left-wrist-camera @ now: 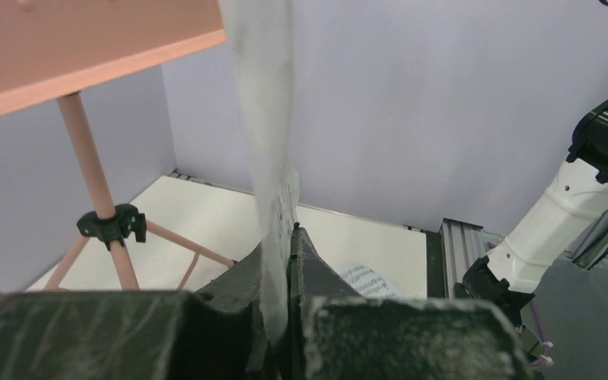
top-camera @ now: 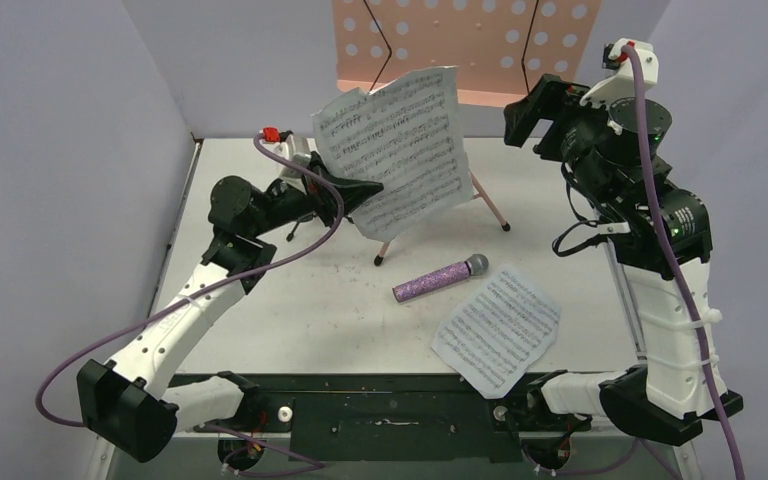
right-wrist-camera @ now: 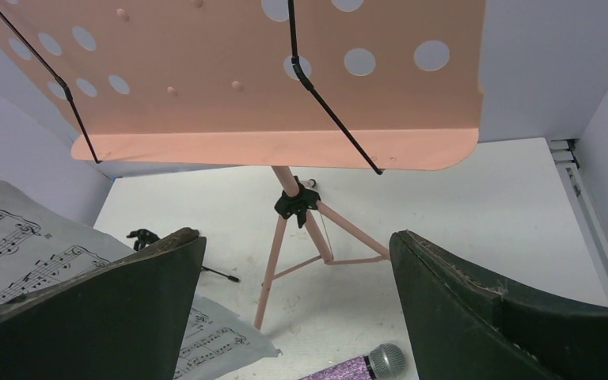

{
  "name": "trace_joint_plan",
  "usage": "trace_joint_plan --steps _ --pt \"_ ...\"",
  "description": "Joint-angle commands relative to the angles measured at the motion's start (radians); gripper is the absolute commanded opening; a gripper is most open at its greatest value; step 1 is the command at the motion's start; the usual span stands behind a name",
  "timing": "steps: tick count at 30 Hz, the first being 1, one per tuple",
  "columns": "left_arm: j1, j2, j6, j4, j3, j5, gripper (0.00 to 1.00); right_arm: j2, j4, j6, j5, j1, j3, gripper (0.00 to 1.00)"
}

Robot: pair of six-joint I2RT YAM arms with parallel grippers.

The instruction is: Set up the instrument practice props

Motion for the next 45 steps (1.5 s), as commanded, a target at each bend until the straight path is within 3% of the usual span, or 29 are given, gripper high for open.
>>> trace_joint_plan --steps 1,8,13,25,35,45 --pt "-0.007 0.021 -0.025 0.106 0.085 -0.057 0.00 0.020 0.070 0.017 0.004 -0.002 0.036 0.90" --pt "-0.008 0.091 -0.102 0.098 0.195 -0.081 0.00 0.041 0.155 0.000 0.034 -0.002 0.029 0.96" --pt "-0.009 0.138 -0.129 -0.009 0.296 -0.118 0.00 0.058 0.207 -0.012 0.053 -0.004 0.021 1.00" --pt "-0.007 0.214 -0.177 -0.160 0.466 -0.218 0.00 0.146 0.178 0.044 -0.012 -0.108 0.076 0.80" --pt "-0.007 0.307 -0.188 -0.410 0.688 -0.160 0.00 0.174 0.239 0.033 -0.131 -0.161 0.055 0.68" --pt "-0.005 0.312 -0.172 -0.423 0.715 -0.157 0.00 0.191 0.326 0.032 -0.187 -0.161 0.048 0.61"
